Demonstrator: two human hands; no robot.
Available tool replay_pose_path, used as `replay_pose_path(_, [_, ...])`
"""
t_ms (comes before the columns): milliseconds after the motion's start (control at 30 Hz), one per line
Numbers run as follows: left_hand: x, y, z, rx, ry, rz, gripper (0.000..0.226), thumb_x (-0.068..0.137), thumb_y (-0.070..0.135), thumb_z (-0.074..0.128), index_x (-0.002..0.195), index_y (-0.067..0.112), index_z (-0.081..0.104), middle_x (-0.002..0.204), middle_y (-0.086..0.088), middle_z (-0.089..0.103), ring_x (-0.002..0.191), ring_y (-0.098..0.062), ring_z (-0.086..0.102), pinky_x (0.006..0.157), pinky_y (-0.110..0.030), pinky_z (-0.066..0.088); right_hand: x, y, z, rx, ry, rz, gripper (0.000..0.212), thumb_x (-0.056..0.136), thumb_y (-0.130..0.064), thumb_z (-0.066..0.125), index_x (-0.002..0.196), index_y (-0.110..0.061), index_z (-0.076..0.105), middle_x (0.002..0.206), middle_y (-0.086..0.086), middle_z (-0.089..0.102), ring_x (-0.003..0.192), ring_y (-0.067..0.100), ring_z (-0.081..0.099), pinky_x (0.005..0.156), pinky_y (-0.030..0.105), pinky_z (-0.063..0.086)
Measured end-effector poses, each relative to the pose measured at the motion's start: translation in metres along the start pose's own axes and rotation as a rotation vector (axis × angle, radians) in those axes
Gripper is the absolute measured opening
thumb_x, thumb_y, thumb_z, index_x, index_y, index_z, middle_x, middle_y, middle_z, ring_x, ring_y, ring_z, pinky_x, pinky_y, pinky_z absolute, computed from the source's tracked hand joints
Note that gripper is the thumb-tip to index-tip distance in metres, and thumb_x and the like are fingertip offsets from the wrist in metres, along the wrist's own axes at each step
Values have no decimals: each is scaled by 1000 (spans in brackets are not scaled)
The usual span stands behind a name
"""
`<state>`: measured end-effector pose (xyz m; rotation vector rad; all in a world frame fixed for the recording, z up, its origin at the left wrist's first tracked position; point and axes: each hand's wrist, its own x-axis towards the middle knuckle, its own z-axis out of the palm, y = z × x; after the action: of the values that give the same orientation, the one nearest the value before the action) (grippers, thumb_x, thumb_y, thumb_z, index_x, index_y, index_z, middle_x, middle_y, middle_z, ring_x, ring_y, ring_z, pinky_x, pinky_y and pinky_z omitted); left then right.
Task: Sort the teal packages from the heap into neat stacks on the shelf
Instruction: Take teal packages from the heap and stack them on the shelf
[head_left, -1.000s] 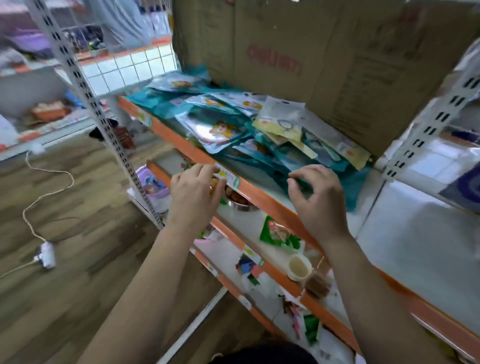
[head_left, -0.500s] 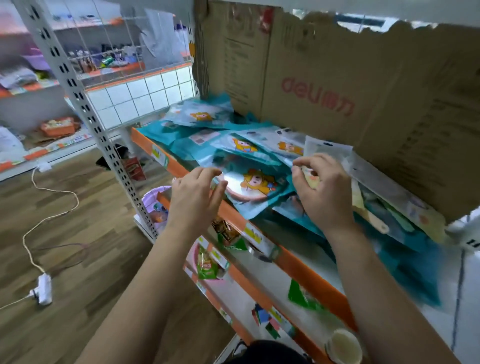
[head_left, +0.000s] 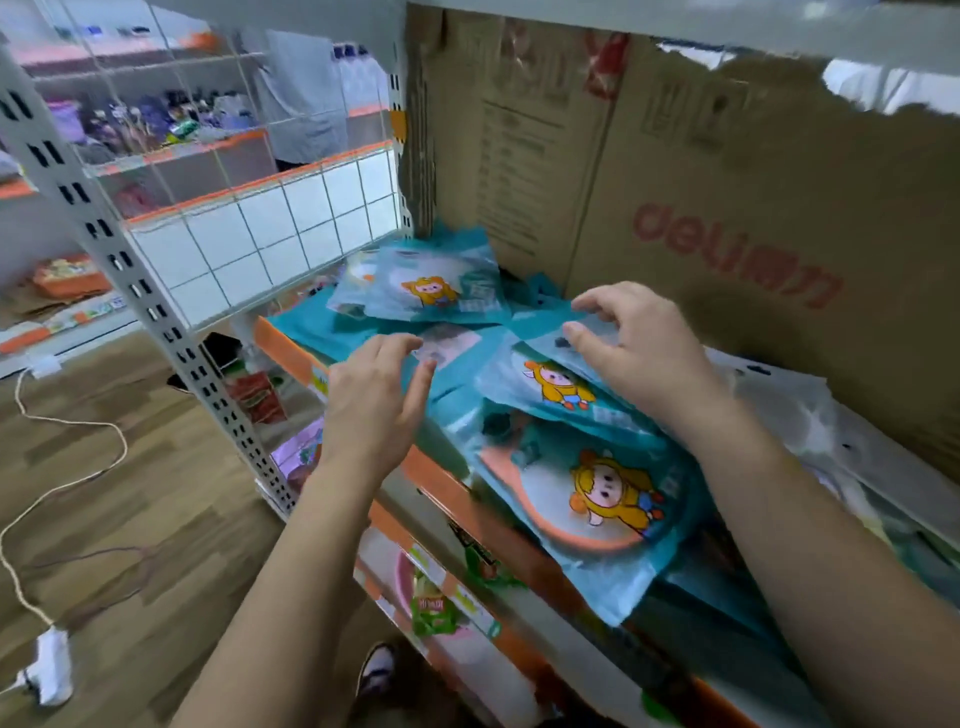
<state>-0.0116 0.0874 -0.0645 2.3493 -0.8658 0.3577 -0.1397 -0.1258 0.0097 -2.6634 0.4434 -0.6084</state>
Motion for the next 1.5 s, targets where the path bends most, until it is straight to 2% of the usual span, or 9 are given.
replay_pose_path(333, [99, -104, -12, -129, -70, 60, 44, 94, 40, 42, 118, 9, 61, 114, -11, 64, 108, -31, 58, 94, -49, 44, 107, -50, 46, -256, -248, 111, 41, 95, -42, 54, 123, -13, 63, 120, 8, 63, 112, 24, 56, 93, 33, 45])
replay_pose_path(533, [126, -142, -7, -153, -132, 130, 47, 94, 46, 37, 115, 11, 61, 108, -11, 65, 103, -33, 60, 85, -52, 47, 153, -52, 99, -191, -427, 447, 52, 94, -53, 49, 108, -6, 67, 106, 12, 68, 96, 27, 61, 82, 37, 50])
replay_pose_path(667, [131, -155, -5, -175, -139, 148, 38, 95, 38, 45, 115, 11, 62, 112, -8, 65, 106, -29, 60, 87, -45, 46, 169, -44, 126, -45, -405, 616, 52, 91, -60, 50, 91, -8, 58, 90, 7, 60, 87, 28, 57, 61, 34, 38])
replay_pose_path(800, [132, -165, -3, -198, -162, 165, 38, 95, 38, 44, 116, 11, 61, 112, -6, 65, 106, -27, 60, 88, -46, 47, 178, -44, 142, -2, -380, 682, 59, 78, -63, 66, 95, -7, 60, 92, 7, 63, 85, 25, 60, 67, 31, 43])
replay_pose_path(933, [133, -179, -1, -227, -161, 149, 37, 96, 40, 43, 117, 14, 60, 115, -3, 63, 109, -23, 59, 91, -48, 47, 179, -40, 149, 179, -289, 814, 49, 71, -49, 81, 69, -13, 49, 61, 2, 56, 55, 16, 49, 49, 28, 34])
replay_pose_path(1133, [138, -190, 3, -268, -161, 133, 35, 96, 38, 46, 118, 15, 59, 114, -2, 63, 108, -22, 59, 91, -50, 47, 183, -28, 150, 378, -208, 931, 71, 67, -40, 87, 117, -2, 55, 111, 10, 63, 96, 25, 60, 75, 32, 47])
replay_pose_path(1200, [143, -191, 4, -276, -163, 135, 37, 96, 38, 45, 118, 13, 60, 114, -3, 64, 107, -22, 59, 92, -48, 47, 185, -28, 148, 463, -194, 982, 63, 70, -33, 86, 117, -4, 56, 108, 10, 65, 93, 26, 63, 79, 35, 52])
replay_pose_path(1367, [157, -192, 12, -311, -155, 132, 31, 98, 31, 52, 118, 8, 61, 113, -6, 64, 105, -24, 60, 90, -41, 46, 192, -37, 132, 662, -47, 954, 22, 83, -17, 75, 97, -3, 66, 79, 10, 72, 60, 18, 70, 52, 25, 53])
replay_pose_path(1500, [172, -191, 25, -270, -191, 98, 34, 99, 30, 52, 122, 6, 60, 116, -10, 62, 107, -27, 59, 89, -39, 44, 182, -41, 109, 791, 19, 886, 8, 91, -12, 64, 93, -4, 62, 72, 8, 73, 62, 19, 72, 50, 29, 56])
